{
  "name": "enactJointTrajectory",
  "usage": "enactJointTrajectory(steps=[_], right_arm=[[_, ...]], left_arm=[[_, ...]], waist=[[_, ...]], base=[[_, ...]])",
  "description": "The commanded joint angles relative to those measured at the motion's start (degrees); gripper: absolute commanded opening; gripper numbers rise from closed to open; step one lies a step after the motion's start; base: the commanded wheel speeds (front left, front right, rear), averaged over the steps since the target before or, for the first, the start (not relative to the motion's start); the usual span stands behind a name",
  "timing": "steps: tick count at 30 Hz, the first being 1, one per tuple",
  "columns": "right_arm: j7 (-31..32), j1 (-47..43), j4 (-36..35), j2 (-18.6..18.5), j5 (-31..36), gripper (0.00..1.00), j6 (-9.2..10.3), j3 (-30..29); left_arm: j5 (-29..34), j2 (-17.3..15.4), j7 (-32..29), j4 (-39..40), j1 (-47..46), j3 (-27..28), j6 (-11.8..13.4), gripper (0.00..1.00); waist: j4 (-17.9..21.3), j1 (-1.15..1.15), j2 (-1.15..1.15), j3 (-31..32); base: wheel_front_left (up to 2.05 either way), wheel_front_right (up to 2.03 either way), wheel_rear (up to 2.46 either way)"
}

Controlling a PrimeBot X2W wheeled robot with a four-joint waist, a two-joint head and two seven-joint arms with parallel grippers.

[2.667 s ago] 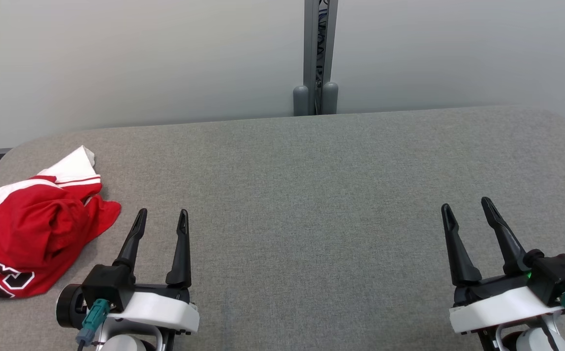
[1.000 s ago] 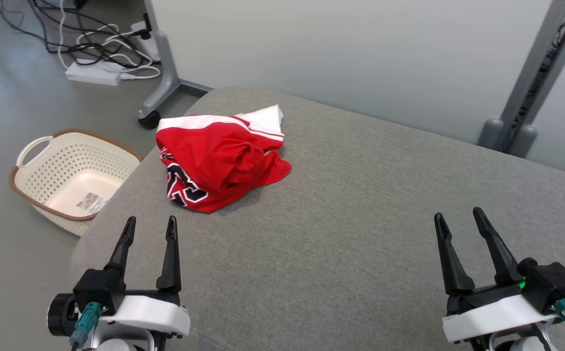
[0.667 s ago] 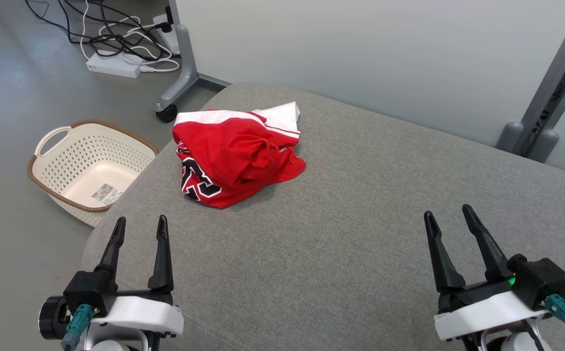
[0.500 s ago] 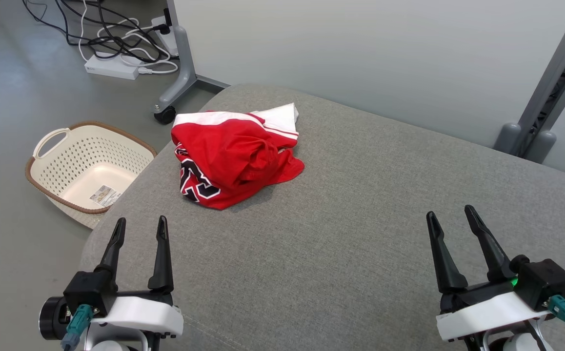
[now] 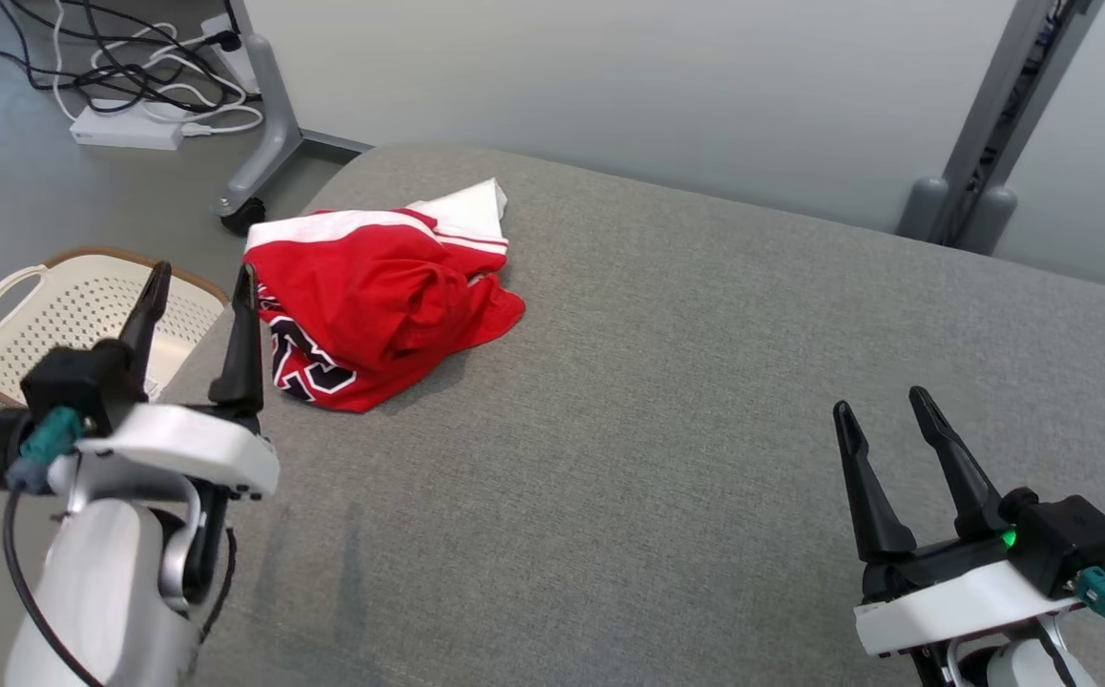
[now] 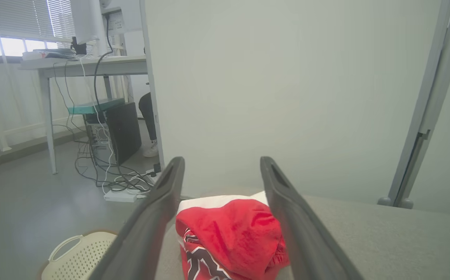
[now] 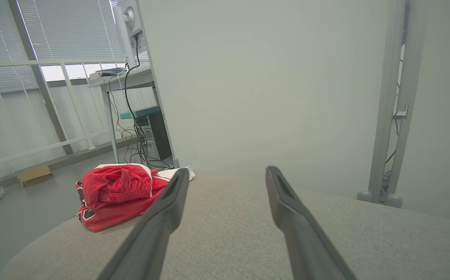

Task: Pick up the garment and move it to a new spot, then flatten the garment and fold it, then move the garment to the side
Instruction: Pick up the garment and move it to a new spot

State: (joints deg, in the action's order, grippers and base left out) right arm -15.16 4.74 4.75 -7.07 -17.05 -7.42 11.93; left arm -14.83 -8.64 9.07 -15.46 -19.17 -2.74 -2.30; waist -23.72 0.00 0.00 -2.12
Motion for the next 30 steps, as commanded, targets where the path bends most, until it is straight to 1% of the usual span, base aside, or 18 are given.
enactJointTrajectory(steps=[1, 5, 8, 10, 11, 15, 16, 18, 20, 21, 23, 25, 26, 28, 30], right_arm=[[-0.1, 0.9, -0.1, -0.3, 0.2, 1.00, -0.13, 0.1], [-0.1, 2.2, -0.4, -0.7, 0.3, 1.00, -0.13, 0.5], [-0.1, 3.4, -0.5, -0.8, 0.2, 1.00, -0.13, 0.9], [-0.1, 4.0, -0.3, -0.9, 0.0, 1.00, -0.13, 1.0], [-0.1, 4.3, -0.2, -0.9, 0.0, 1.00, -0.13, 1.1], [-0.1, 5.4, -0.1, -1.0, -0.1, 1.00, -0.13, 1.3], [-0.1, 5.6, -0.2, -1.1, -0.1, 1.00, -0.13, 1.3], [-0.1, 5.8, -0.1, -1.2, -0.2, 1.00, -0.13, 1.5], [-0.1, 6.4, 0.0, -1.3, -0.3, 1.00, -0.13, 1.9], [-0.1, 6.9, 0.0, -1.4, -0.3, 1.00, -0.13, 2.2], [-0.1, 7.1, -0.1, -1.4, -0.3, 1.00, -0.13, 2.4], [-0.1, 7.6, -0.1, -1.5, -0.4, 1.00, -0.13, 2.3], [-0.1, 7.6, -0.1, -1.5, -0.4, 1.00, -0.13, 2.3], [-0.1, 7.9, -0.3, -1.5, -0.5, 1.00, -0.13, 2.2], [-0.1, 7.9, -0.3, -1.4, -0.4, 1.00, -0.13, 2.3]], left_arm=[[-0.4, -0.8, -0.9, -0.8, -1.4, 0.1, -0.5, 1.00], [-3.7, -2.7, -5.6, -5.7, -8.4, 1.3, -2.4, 1.00], [-5.7, -5.0, -8.3, -10.6, -13.0, 1.6, -3.6, 1.00], [-8.3, -5.3, -10.2, -14.1, -15.7, 2.0, -4.3, 1.00], [-9.0, -6.0, -11.2, -15.8, -17.1, 1.9, -4.5, 1.00], [-12.4, -8.4, -14.8, -22.8, -21.1, 1.3, -5.1, 1.00], [-14.0, -8.3, -15.6, -24.5, -22.0, 1.5, -5.1, 1.00], [-14.7, -9.4, -17.1, -27.7, -23.8, 0.6, -5.2, 1.00], [-17.6, -9.4, -19.4, -30.3, -25.1, -0.1, -5.2, 1.00], [-19.3, -10.3, -21.8, -32.3, -26.2, -1.4, -5.2, 1.00], [-21.7, -10.8, -24.3, -34.1, -26.9, -2.3, -5.2, 1.00], [-22.1, -12.1, -26.4, -35.4, -27.5, -4.1, -5.2, 1.00], [-22.1, -12.1, -26.4, -35.4, -27.5, -4.1, -5.2, 1.00], [-22.8, -13.2, -27.2, -37.1, -28.3, -4.8, -5.2, 1.00], [-24.2, -13.0, -28.7, -38.5, -28.8, -5.2, -5.2, 1.00]], waist=[[1.4, 0.00, 0.00, -1.4], [3.6, 0.00, 0.00, -3.6], [5.5, 0.00, 0.00, -5.3], [6.7, 0.00, 0.00, -6.2], [7.3, 0.00, 0.00, -6.6], [9.5, 0.00, 0.00, -7.9], [10.0, 0.00, 0.00, -8.2], [11.0, 0.00, 0.00, -8.7], [11.9, 0.00, 0.00, -9.2], [12.8, 0.00, 0.00, -9.8], [13.6, 0.00, 0.00, -10.4], [14.4, 0.00, 0.00, -11.0], [14.4, 0.00, 0.00, -11.0], [15.0, 0.00, 0.00, -11.6], [15.5, 0.00, 0.00, -12.2]], base=[[0.00, 0.00, 0.00], [0.00, 0.00, 0.00], [0.00, 0.00, 0.00], [0.00, 0.00, 0.00], [0.00, 0.00, 0.00], [0.00, 0.00, 0.00], [0.00, 0.00, 0.00], [0.00, 0.00, 0.00], [0.00, 0.00, 0.00], [0.00, 0.00, 0.00], [0.00, 0.00, 0.00], [0.00, 0.00, 0.00], [0.00, 0.00, 0.00], [0.00, 0.00, 0.00], [0.00, 0.00, 0.00]])
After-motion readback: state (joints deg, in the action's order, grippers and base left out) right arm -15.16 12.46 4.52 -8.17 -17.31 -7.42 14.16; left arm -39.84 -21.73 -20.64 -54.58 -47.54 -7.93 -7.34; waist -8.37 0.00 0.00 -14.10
